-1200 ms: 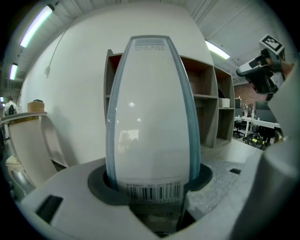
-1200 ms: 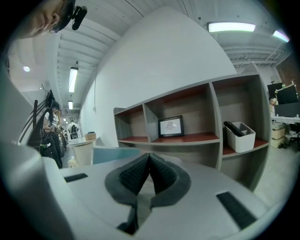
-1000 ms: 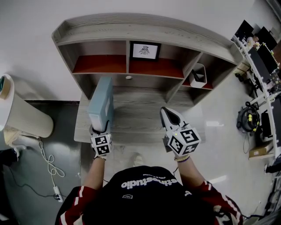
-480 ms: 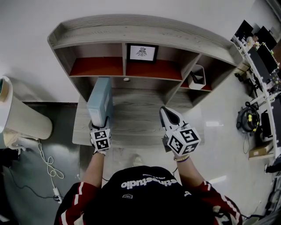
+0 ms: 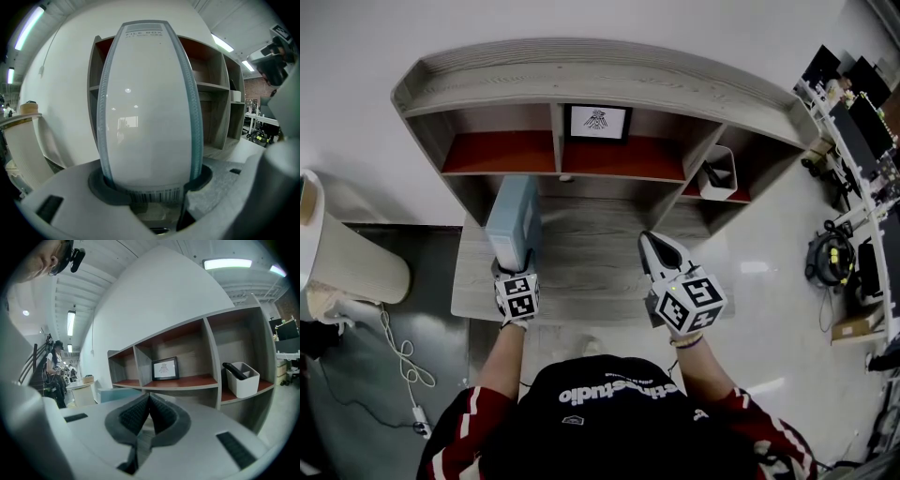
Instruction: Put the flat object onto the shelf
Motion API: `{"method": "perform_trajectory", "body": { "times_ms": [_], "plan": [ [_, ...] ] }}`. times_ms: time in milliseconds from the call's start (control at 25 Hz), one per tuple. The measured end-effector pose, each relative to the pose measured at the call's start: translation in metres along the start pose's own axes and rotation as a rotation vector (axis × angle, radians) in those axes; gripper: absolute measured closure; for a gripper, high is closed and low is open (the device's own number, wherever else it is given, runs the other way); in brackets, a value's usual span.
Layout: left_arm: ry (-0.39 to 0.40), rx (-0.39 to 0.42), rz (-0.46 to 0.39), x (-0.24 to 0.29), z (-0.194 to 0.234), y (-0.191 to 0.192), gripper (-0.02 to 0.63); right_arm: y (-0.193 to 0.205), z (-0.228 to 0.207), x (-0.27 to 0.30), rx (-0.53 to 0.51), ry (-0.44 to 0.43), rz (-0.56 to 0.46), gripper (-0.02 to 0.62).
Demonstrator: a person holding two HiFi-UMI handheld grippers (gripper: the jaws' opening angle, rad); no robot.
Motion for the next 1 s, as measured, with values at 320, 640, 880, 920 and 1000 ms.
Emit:
{"method": "perform_trajectory", "body": {
  "times_ms": [320, 640, 880, 920, 1000],
  "plan": [
    [-0.019, 0.006, -0.009, 0.023, -0.006, 0.001, 0.334, -0.009, -0.019, 0.009, -0.004, -0.001, -0.006, 0.592],
    [-0.024, 0.0, 0.019, 0.042, -0.011, 0.001, 0.333, -0.008, -0.035, 0.014, 0.002, 0.007, 0.006, 0.592],
    [-0.017, -0.01, 0.049, 0.055, -0.017, -0.002, 0.333, -0.013, -0.041, 0.014, -0.003, 0.012, -0.002, 0.591],
    [-0.016, -0.011, 0.051, 0.058, -0.018, -0.003, 0.333, -0.014, -0.043, 0.014, -0.002, 0.017, -0.003, 0.591],
    [-0.012, -0.011, 0.058, 0.063, -0.019, -0.004, 0.333, -0.015, -0.048, 0.013, 0.0, 0.026, -0.003, 0.591]
  ]
}}
Point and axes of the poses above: the fingertips, and each gripper's own axes: x forward along the fingers, z to its left, y out of its underside, the point moved 6 cm from there along -x, backward along the fingers, and after that the axes turned 6 degrees about x, right-handed, at the moved point
